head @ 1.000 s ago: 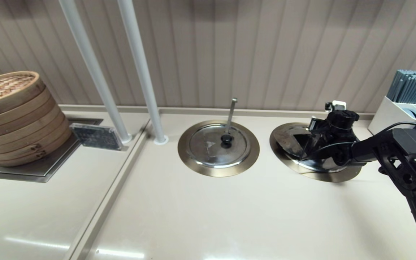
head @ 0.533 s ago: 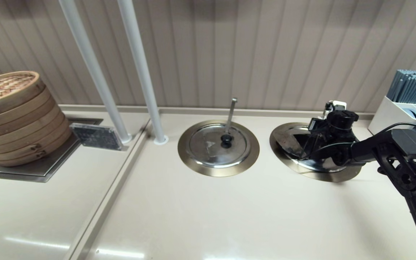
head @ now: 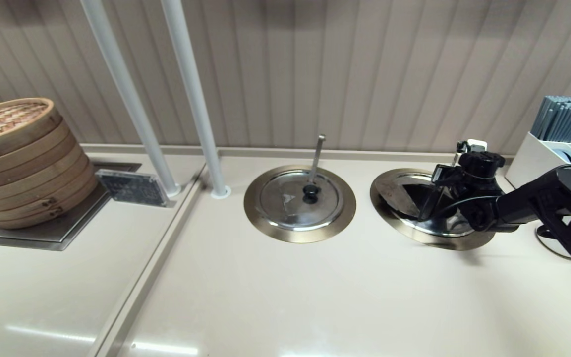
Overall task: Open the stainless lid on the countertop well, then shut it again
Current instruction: Stir with a spoon
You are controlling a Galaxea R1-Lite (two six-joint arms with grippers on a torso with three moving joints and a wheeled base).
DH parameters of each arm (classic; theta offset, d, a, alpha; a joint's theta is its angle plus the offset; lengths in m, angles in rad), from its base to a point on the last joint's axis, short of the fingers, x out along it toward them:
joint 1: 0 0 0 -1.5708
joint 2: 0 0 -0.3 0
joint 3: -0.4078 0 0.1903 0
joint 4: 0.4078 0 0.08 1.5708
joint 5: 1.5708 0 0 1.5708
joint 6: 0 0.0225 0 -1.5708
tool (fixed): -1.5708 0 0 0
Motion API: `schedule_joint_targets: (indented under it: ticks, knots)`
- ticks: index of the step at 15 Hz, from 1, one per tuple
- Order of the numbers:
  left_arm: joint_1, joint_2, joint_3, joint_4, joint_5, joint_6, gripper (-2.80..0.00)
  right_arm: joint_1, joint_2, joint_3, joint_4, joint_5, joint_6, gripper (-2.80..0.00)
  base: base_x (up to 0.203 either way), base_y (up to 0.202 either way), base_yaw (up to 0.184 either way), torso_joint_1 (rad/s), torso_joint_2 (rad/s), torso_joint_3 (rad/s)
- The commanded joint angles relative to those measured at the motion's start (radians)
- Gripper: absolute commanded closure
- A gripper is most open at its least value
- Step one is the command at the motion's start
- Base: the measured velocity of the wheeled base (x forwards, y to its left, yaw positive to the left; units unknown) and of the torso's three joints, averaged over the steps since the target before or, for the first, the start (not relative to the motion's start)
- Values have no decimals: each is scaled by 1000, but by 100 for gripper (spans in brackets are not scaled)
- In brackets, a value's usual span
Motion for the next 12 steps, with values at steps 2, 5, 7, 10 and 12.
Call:
schedule_joint_targets:
  ticks: [2,5,7,10,12]
  knots:
    - [0,0,0,-1,1,-1,0,4,-185,250,-45,-1,16,0,0,0,0,0,0,0]
    - [0,0,0,-1,1,-1,0,10,-294,398,-128,9,53,0,0,0,0,0,0,0]
    - [0,0,0,-1,1,-1,0,11,-334,431,-140,11,58,0,0,0,0,0,0,0]
    - [0,0,0,-1,1,-1,0,15,-356,430,-141,11,62,0,0,0,0,0,0,0]
    - [0,0,0,-1,1,-1,0,19,-363,437,-141,11,64,0,0,0,0,0,0,0]
